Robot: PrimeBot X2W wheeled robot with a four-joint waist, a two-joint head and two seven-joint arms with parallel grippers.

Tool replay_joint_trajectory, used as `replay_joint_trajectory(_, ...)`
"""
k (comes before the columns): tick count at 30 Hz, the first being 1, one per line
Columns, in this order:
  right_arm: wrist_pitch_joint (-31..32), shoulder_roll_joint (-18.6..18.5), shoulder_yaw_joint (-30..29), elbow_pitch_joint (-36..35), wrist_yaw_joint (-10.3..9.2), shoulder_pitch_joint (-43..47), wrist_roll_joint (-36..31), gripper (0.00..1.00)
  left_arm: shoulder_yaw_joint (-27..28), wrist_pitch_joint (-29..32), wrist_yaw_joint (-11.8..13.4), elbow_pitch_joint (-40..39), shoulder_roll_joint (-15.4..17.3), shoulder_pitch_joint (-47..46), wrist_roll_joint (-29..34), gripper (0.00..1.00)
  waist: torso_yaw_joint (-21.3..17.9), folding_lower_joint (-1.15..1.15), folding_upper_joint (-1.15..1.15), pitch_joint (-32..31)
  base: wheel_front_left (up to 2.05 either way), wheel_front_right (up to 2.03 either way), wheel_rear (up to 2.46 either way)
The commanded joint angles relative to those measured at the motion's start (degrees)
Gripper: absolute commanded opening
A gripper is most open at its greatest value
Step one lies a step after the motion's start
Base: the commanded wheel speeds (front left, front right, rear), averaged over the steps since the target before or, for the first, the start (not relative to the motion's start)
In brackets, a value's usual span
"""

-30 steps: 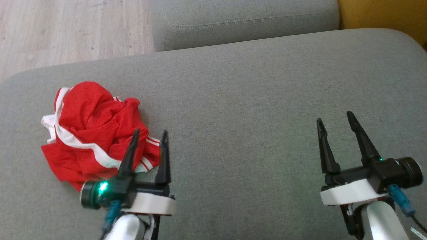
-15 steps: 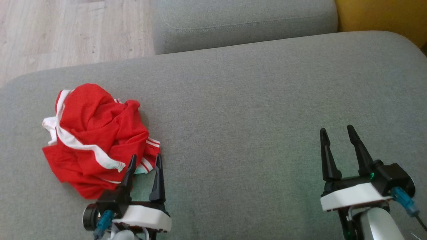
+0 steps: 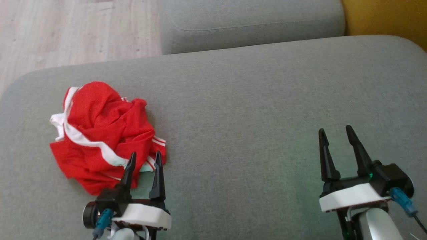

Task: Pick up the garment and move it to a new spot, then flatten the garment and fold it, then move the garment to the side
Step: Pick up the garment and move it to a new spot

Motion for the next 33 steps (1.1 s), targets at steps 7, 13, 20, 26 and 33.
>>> replay_joint_trajectory(7,-0.6,-0.5,3.0,-1.3,-0.04,-0.5,0.8,1.0,3.1,-0.5,1.0,-1.7,-0.2,-2.0,1.2,1.0,4.7,0.0,0.0,-0.7,0.0,0.0,0.0)
replay_joint_trajectory(13,-0.6,-0.5,4.9,-1.1,-0.04,0.2,1.2,1.0,3.8,-0.5,0.8,-1.7,-0.2,-1.3,1.8,1.0,9.2,0.0,0.0,-1.5,0.0,0.0,0.0)
replay_joint_trajectory(20,-0.6,-0.5,7.5,-1.5,-0.04,0.6,1.6,1.0,4.9,-0.5,0.9,-1.9,-0.2,-0.8,2.3,1.0,14.0,0.0,0.0,-1.9,0.0,0.0,0.0)
replay_joint_trajectory(26,-0.6,-0.5,9.5,-1.4,-0.04,1.0,1.9,1.0,5.6,-0.5,1.1,-2.4,-0.2,-0.3,2.7,1.0,17.7,0.0,0.0,-2.1,0.0,0.0,0.0)
replay_joint_trajectory(33,-0.6,-0.5,11.6,-1.0,-0.04,1.5,1.8,1.0,6.6,-0.5,1.3,-3.1,-0.2,0.3,2.4,1.0,20.7,0.0,0.0,-2.6,0.0,0.0,0.0)
